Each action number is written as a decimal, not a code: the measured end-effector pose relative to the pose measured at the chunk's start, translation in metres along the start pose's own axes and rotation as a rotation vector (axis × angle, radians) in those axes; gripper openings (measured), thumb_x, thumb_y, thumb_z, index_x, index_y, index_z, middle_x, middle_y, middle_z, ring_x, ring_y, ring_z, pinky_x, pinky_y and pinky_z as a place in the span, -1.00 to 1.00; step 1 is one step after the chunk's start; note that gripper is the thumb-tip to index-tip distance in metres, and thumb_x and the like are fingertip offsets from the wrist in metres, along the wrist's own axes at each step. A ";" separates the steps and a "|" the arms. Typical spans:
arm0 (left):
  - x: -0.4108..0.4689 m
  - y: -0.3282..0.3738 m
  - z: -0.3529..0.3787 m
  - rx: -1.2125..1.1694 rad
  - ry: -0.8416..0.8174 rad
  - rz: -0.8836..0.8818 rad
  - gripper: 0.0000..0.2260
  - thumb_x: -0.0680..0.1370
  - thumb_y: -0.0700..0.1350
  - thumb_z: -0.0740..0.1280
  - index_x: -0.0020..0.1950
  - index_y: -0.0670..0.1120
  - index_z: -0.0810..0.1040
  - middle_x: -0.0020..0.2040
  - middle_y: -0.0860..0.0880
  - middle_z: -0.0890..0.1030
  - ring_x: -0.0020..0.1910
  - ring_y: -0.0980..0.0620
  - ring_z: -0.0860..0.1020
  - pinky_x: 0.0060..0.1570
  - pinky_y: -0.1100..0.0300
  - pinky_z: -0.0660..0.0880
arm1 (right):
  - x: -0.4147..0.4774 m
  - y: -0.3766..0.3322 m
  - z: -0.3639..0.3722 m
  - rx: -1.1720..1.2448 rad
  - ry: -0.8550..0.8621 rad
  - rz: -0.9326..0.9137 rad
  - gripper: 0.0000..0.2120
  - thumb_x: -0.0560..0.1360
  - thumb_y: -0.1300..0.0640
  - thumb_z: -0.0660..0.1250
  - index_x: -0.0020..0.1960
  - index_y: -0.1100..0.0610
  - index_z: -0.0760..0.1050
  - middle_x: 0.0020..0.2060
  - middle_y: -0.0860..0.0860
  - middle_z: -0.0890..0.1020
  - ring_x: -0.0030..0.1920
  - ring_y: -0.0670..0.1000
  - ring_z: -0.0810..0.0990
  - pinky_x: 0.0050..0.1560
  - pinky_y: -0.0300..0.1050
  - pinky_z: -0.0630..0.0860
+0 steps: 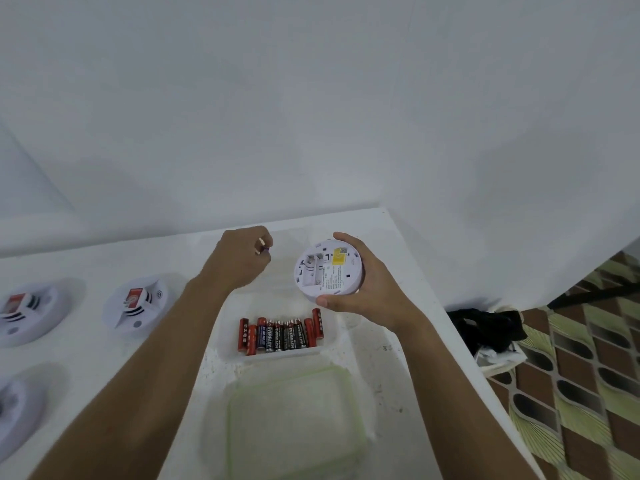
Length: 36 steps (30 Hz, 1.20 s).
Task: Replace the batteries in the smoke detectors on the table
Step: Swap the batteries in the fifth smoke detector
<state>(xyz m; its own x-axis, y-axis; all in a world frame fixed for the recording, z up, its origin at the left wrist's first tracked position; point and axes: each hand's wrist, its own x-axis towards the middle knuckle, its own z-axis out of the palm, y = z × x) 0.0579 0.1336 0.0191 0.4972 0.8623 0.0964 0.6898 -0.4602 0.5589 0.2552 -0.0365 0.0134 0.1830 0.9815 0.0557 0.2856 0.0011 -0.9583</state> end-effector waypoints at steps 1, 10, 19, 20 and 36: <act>-0.006 0.003 0.001 -0.064 0.084 0.073 -0.89 0.51 -0.22 0.34 -0.05 -0.02 0.60 -0.11 0.00 0.64 -0.21 0.08 0.61 -0.21 0.39 0.43 | 0.000 0.000 0.000 0.000 0.004 -0.001 -0.09 0.28 0.21 0.67 0.49 -0.05 0.29 0.28 -0.19 0.55 0.31 -0.16 0.52 0.25 -0.18 0.54; -0.045 0.043 -0.008 -0.670 -0.040 0.155 -0.83 0.54 -0.18 0.42 0.09 0.02 0.63 -0.05 0.04 0.68 -0.06 0.08 0.62 0.01 0.16 0.55 | -0.005 0.000 -0.001 0.009 0.013 -0.008 -0.13 0.29 0.26 0.65 0.47 -0.01 0.31 0.23 -0.22 0.57 0.26 -0.20 0.54 0.17 -0.26 0.54; -0.055 0.044 -0.011 -0.776 -0.185 0.180 -0.86 0.53 -0.14 0.40 0.04 -0.07 0.71 0.00 -0.06 0.65 0.00 -0.03 0.63 0.06 0.11 0.57 | -0.007 -0.003 -0.001 0.026 -0.037 -0.050 -0.15 0.28 0.30 0.63 0.47 0.04 0.32 0.26 -0.02 0.57 0.28 -0.01 0.56 0.17 -0.14 0.58; -0.056 0.045 -0.011 -0.773 -0.203 0.183 -0.83 0.54 -0.16 0.39 0.10 -0.08 0.69 0.00 -0.06 0.67 0.01 0.00 0.64 0.07 0.16 0.57 | -0.007 -0.003 -0.002 0.032 -0.042 -0.049 -0.15 0.28 0.32 0.63 0.46 0.05 0.32 0.26 -0.01 0.57 0.28 -0.01 0.57 0.16 -0.14 0.58; -0.066 0.057 0.015 -0.747 0.120 0.110 -0.96 0.46 -0.01 0.46 -0.17 0.06 0.68 -0.14 0.02 0.64 -0.19 0.00 0.60 -0.21 0.18 0.55 | -0.011 -0.007 0.005 0.039 0.012 -0.104 -0.20 0.24 0.25 0.61 0.42 0.14 0.37 0.14 -0.18 0.61 0.20 -0.10 0.59 0.07 -0.25 0.56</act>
<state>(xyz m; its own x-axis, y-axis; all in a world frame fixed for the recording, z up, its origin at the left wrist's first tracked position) 0.0725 0.0477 0.0323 0.4522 0.8564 0.2491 0.0788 -0.3165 0.9453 0.2466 -0.0460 0.0177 0.1650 0.9734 0.1587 0.2673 0.1108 -0.9572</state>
